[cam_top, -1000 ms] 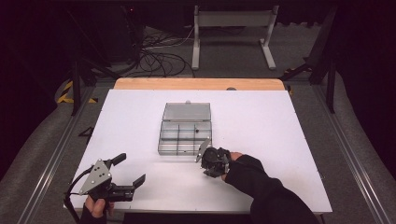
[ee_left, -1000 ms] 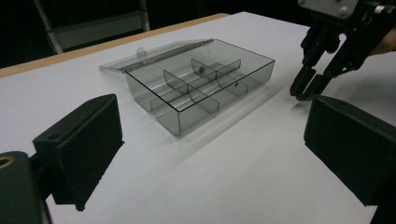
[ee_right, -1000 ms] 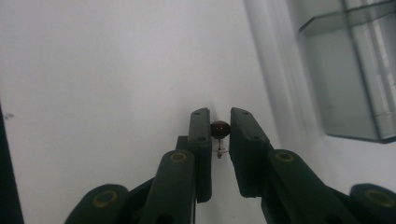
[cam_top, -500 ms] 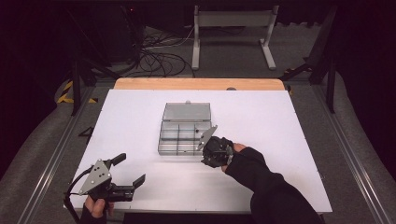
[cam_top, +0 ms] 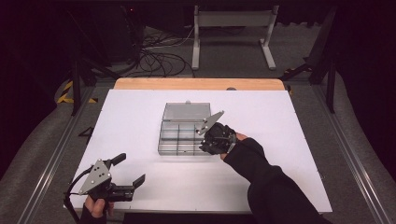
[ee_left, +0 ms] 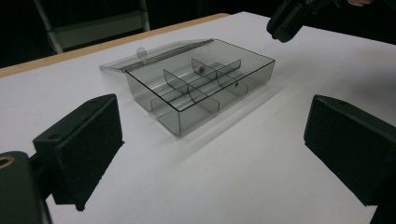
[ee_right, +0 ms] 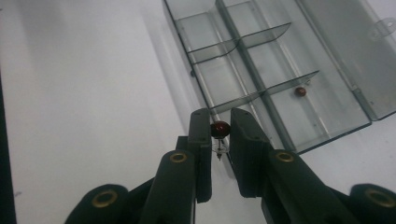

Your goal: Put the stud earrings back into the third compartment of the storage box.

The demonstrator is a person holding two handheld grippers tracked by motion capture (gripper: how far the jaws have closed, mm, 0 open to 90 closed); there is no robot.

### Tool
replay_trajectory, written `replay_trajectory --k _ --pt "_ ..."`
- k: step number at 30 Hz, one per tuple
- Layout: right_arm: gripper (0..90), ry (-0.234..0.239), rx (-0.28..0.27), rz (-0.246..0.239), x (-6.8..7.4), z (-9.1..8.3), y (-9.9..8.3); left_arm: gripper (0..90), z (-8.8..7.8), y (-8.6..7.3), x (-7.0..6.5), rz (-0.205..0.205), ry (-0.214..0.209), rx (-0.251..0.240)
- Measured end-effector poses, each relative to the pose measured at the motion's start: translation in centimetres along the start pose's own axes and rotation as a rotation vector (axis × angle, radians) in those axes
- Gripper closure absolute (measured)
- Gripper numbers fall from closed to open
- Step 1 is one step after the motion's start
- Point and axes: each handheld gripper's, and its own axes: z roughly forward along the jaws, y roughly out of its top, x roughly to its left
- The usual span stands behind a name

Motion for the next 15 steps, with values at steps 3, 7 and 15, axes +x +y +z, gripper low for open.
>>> replay_trajectory --k 3,7,15 --pt "79.4 -0.018 -0.029 0.024 -0.6 0.0 0.2 5.1 0.0 0.0 0.0 -0.006 0.0 -0.001" --pt "79.4 -0.034 -0.05 0.045 -1.1 -0.1 0.3 5.1 0.0 0.0 0.0 -0.007 0.001 -0.002" --pt "79.5 -0.075 -0.089 0.103 -2.7 0.3 0.5 5.1 0.0 0.0 0.0 -0.009 0.001 -0.002"
